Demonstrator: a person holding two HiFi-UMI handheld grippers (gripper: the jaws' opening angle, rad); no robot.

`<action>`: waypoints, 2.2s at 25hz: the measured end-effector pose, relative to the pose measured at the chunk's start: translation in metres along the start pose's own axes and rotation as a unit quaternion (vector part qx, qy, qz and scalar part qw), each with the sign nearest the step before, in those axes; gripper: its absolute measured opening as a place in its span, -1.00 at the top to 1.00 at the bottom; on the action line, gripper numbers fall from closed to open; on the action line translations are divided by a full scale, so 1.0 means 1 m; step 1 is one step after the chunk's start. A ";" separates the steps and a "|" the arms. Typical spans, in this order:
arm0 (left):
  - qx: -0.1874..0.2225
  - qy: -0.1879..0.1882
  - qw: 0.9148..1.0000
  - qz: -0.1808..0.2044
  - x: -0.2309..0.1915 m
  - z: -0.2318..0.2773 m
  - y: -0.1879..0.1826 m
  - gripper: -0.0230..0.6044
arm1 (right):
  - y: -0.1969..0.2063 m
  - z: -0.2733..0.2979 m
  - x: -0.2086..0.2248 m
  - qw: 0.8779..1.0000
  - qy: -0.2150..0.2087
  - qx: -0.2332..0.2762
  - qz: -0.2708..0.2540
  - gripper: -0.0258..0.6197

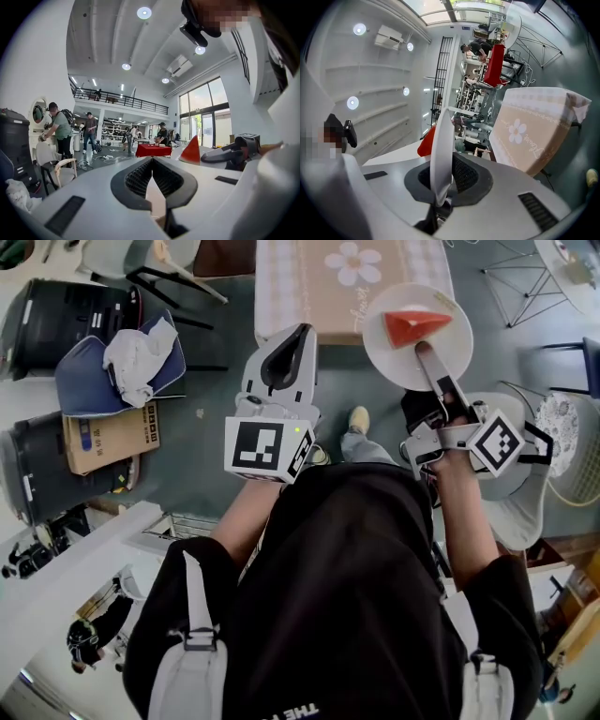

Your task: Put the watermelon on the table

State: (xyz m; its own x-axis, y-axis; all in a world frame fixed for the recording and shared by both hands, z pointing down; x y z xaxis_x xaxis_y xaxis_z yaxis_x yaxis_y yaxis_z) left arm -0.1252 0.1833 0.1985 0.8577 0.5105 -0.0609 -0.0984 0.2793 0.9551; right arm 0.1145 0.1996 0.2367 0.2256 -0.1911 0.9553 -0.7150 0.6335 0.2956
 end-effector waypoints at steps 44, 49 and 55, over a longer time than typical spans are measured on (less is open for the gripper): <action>0.001 -0.028 1.000 0.000 0.005 0.063 -0.011 0.89 | -0.058 0.032 0.034 0.999 -0.023 -0.040 0.012 0.84; 0.002 -0.032 0.999 -0.001 0.005 0.062 -0.012 0.89 | -0.057 0.036 0.034 0.999 -0.029 -0.040 0.019 0.84; 0.001 -0.031 1.000 0.002 0.006 0.062 -0.012 0.89 | -0.058 0.036 0.031 0.998 -0.036 -0.038 0.019 0.84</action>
State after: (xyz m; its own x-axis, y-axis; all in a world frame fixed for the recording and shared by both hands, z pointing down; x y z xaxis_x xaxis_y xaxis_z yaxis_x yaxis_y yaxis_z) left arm -0.0881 0.1328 0.2047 0.8869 0.4604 -0.0391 -0.1012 0.2760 0.9558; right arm 0.1389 0.1301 0.2497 0.1494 -0.2178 0.9645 -0.6685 0.6965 0.2609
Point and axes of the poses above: the fingertips, and each gripper's own axes: z forward along the fingers, x to its right, y out of its underside, the point moved 7 cm from there along -z, backward along the fingers, and after that the axes turned 10 degrees about -x, right-handed, at the moved point
